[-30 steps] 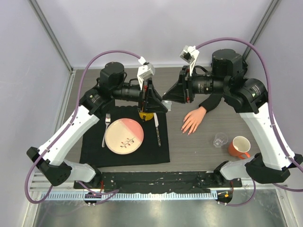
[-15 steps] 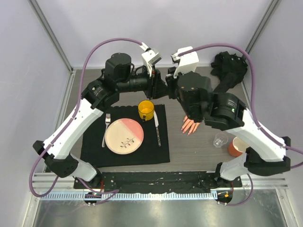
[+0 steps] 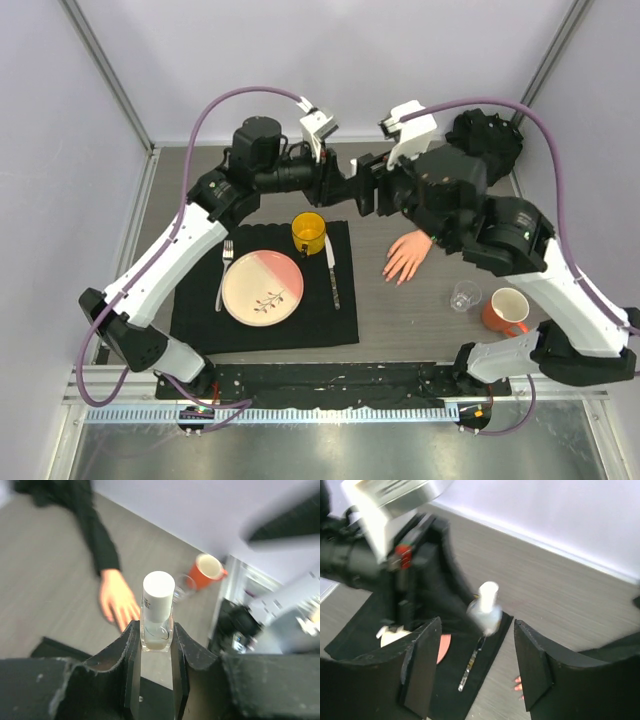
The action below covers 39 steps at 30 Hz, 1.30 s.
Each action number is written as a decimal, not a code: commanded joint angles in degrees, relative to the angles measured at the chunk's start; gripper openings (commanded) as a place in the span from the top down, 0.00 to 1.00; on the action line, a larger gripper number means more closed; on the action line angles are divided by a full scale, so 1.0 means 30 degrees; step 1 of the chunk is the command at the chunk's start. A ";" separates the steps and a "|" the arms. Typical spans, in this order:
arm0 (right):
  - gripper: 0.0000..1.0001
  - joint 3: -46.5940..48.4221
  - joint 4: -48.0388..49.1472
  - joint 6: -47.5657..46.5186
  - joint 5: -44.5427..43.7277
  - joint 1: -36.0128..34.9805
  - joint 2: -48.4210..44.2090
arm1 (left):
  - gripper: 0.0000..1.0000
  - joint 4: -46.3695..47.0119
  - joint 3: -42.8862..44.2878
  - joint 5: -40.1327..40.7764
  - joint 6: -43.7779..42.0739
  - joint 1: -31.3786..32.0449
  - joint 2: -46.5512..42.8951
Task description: Paint the nails
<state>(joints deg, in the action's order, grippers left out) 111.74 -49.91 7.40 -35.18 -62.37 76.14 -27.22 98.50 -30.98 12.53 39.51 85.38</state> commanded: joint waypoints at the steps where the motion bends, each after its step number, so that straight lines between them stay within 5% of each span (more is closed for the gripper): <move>1: 0.34 -0.1181 0.0407 -0.0650 1.1430 0.3872 -0.1500 | 1.00 0.3652 -0.1743 -0.5165 0.0010 0.0191 -0.1653; 4: 0.33 -0.0893 -0.0353 -0.0562 1.6631 0.5928 -0.1562 | 1.00 0.4299 -0.2743 -0.6633 0.0392 0.0220 -0.2298; 11: 0.39 -0.0246 -0.0795 0.0405 2.3380 0.8775 -0.0947 | 1.00 0.4036 -0.3477 -0.7866 -0.0221 0.0220 -0.3207; 30: 0.73 -0.0304 -0.0355 0.0200 2.5996 0.9598 0.0198 | 1.00 0.2102 -0.2365 -0.8073 -0.1893 0.0220 -0.3120; 34: 0.98 -0.0451 -0.0706 -0.0064 2.4358 0.9598 0.0021 | 1.00 0.1430 -0.2101 -0.5238 -0.2185 0.0220 -0.3120; 39: 0.99 -0.0921 -0.0853 -0.0152 1.7925 0.8171 -0.0389 | 1.00 0.0492 -0.1547 0.4036 -0.1544 0.0220 -0.2477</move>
<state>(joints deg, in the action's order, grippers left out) 109.34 -51.27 5.04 33.41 -34.20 76.90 -25.50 90.17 -42.83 8.93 40.84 76.64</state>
